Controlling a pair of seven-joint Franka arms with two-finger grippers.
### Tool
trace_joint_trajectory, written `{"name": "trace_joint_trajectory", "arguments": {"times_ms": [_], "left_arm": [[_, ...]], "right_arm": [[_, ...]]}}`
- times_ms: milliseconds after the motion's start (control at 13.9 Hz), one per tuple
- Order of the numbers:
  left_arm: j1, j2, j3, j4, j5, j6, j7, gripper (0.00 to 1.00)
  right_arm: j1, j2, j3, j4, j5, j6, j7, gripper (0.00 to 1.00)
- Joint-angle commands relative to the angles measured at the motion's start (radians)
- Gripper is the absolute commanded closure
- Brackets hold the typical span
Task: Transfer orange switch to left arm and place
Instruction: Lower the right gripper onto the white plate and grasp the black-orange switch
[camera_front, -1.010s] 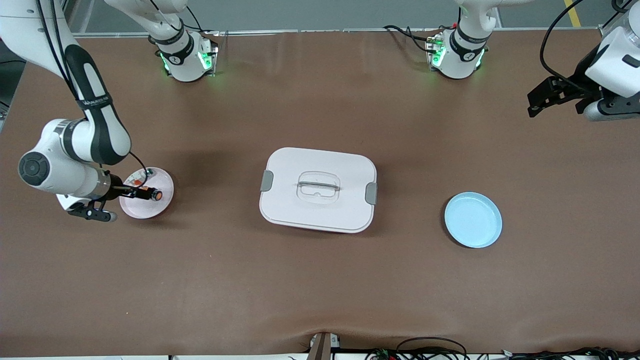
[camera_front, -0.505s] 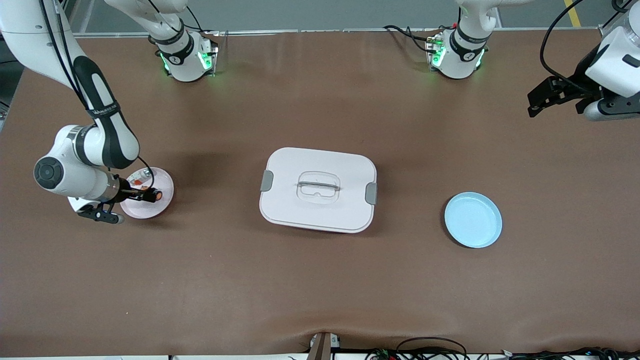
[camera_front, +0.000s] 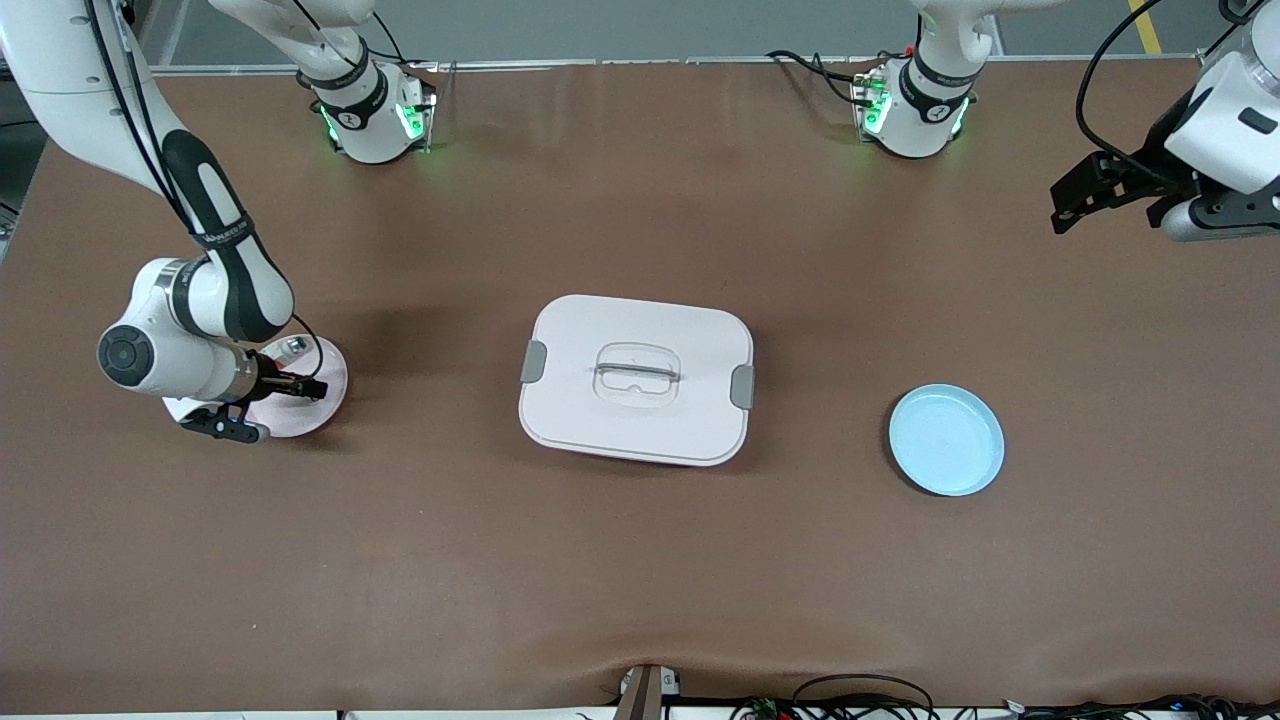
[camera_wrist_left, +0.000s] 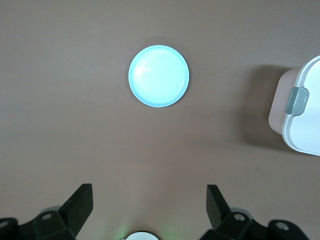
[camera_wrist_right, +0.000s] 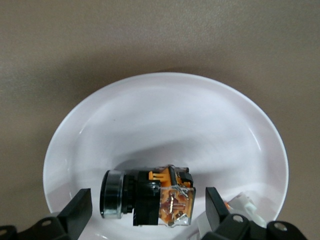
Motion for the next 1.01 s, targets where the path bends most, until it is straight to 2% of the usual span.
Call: {"name": "trace_joint_trajectory", "arguments": {"times_ms": [0,289,361,433,649,721,866,938], "left_arm": [[-0.003,0.012,0.002,0.027,-0.013,-0.019,0.012,0.00],[0.000,0.034,0.002,0.031,-0.015,-0.019,0.011,0.00],[0.001,0.043,0.002,0.031,-0.015,-0.019,0.008,0.00],[0.001,0.045,0.002,0.031,-0.021,-0.017,0.008,0.00],[0.006,0.052,0.005,0.031,-0.203,-0.007,0.003,0.00],[0.004,0.051,-0.002,0.030,-0.226,0.007,0.001,0.00],[-0.006,0.055,-0.008,0.027,-0.272,0.027,0.003,0.00],[-0.008,0.065,-0.011,0.024,-0.317,0.044,0.011,0.00]], "right_arm": [[-0.010,-0.004,0.009,-0.015,0.016,0.006,-0.003,0.00],[-0.008,0.000,0.009,-0.018,0.016,0.012,-0.004,0.00],[-0.008,0.000,0.009,-0.018,0.016,0.012,-0.004,0.06],[-0.008,0.000,0.009,-0.018,0.016,0.011,-0.004,0.19],[-0.007,0.003,0.009,-0.014,0.016,0.011,-0.004,0.60],[-0.007,0.003,0.009,-0.012,0.016,0.011,-0.004,0.72],[-0.007,0.003,0.010,-0.011,0.016,0.008,-0.004,0.85],[-0.007,0.002,0.010,-0.008,0.016,0.005,-0.006,0.86]]}}
